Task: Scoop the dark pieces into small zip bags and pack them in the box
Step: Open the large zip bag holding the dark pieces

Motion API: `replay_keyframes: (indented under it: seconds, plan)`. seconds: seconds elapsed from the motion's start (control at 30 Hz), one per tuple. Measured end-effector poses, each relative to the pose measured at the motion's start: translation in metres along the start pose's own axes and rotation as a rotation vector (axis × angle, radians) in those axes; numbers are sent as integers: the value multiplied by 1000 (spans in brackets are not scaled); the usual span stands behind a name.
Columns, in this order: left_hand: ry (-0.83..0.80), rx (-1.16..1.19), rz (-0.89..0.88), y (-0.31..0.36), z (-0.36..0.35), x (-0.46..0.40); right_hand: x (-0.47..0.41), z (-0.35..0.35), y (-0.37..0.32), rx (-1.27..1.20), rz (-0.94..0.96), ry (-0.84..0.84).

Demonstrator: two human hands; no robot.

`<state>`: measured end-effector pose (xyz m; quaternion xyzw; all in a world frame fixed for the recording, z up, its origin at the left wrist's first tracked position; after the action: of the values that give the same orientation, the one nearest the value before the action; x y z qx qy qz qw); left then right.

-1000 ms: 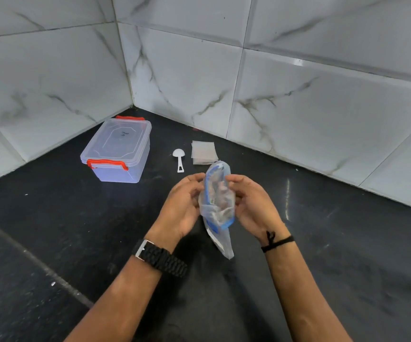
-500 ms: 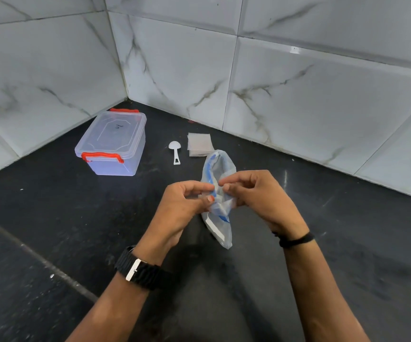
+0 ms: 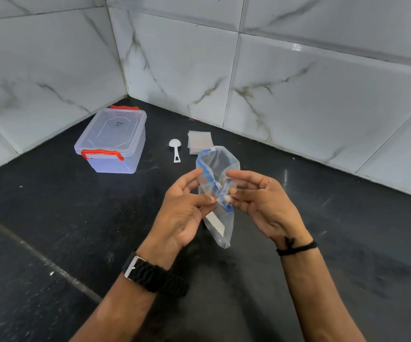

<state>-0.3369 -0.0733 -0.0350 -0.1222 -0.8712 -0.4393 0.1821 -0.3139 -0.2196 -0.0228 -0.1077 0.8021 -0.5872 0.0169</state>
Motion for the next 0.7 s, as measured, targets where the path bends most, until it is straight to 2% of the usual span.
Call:
replay_keyframes:
  seconds: [0.2,0.37,0.47,0.57,0.7]
  plan:
    - [-80,505,172,-19,5,-12,-1,-6,7,-326,-90,142]
    - [-23,687,158,-28,8,-22,-2,-9,21,-626,-233,225]
    - [-19,727,169,-33,11,-25,0,-10,29,-686,-230,238]
    - [-33,561,140,-38,14,-23,3,-8,35,-501,-124,235]
    - [150,69,19,-36,14,-11,10,2,35,92,36,206]
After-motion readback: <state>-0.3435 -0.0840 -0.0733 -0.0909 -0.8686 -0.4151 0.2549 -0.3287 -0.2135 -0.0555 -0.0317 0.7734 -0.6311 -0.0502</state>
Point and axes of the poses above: each hand's wrist, its own x-axis away from the middle knuckle, its own z-axis out of the back of the hand, y = z × x, the point moved 2 cm from there along -x, towards the middle knuckle, and after that the axes turned 7 degrees about z, right-handed, at the moved point
